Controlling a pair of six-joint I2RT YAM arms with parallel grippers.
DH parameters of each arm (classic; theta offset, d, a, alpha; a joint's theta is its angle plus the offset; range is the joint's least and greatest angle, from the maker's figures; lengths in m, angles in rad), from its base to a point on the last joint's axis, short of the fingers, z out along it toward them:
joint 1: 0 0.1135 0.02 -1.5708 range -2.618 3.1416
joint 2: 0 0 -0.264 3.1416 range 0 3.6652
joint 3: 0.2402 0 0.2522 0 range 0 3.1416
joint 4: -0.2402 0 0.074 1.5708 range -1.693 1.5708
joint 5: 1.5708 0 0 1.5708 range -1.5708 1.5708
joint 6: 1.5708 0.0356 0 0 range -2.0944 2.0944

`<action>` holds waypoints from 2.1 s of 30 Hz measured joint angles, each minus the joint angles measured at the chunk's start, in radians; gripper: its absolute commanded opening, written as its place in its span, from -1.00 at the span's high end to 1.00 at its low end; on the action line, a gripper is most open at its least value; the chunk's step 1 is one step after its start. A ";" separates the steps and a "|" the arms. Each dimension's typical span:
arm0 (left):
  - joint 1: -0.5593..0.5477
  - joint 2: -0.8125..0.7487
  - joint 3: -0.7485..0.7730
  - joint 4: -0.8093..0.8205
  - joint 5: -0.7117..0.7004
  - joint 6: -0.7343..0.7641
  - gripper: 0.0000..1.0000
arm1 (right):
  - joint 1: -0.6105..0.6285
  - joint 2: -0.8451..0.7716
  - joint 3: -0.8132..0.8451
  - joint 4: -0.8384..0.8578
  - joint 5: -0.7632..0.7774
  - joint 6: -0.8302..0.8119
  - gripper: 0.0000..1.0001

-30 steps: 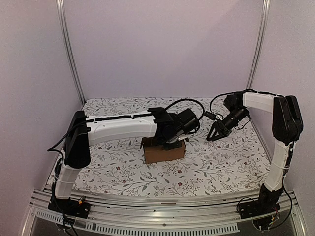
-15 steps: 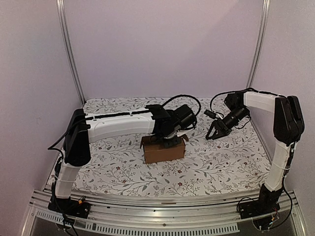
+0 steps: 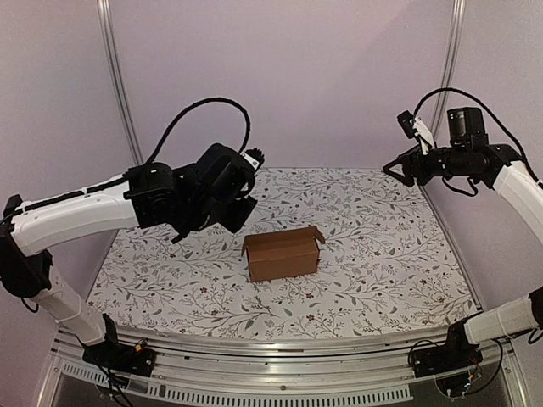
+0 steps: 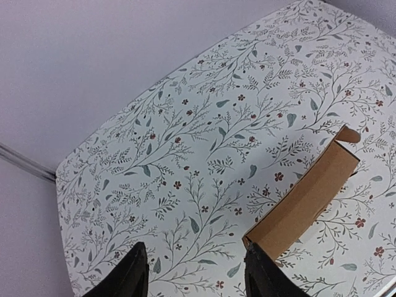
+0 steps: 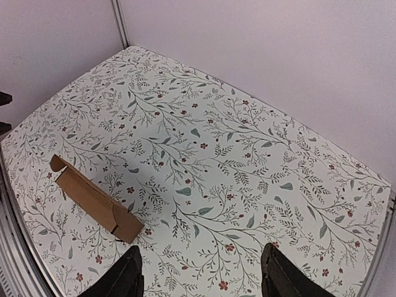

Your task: Fold the paper box

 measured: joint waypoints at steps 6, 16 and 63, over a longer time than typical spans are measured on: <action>0.055 -0.119 -0.294 0.088 0.108 -0.234 -0.10 | 0.215 0.150 -0.039 0.063 0.127 0.045 -0.28; 0.068 -0.081 -0.386 0.163 0.203 -0.421 -0.02 | 0.380 0.381 0.013 -0.027 0.199 0.117 -0.02; 0.111 0.132 -0.242 0.090 0.296 -0.449 0.92 | 0.453 0.556 0.184 -0.166 0.195 0.216 0.93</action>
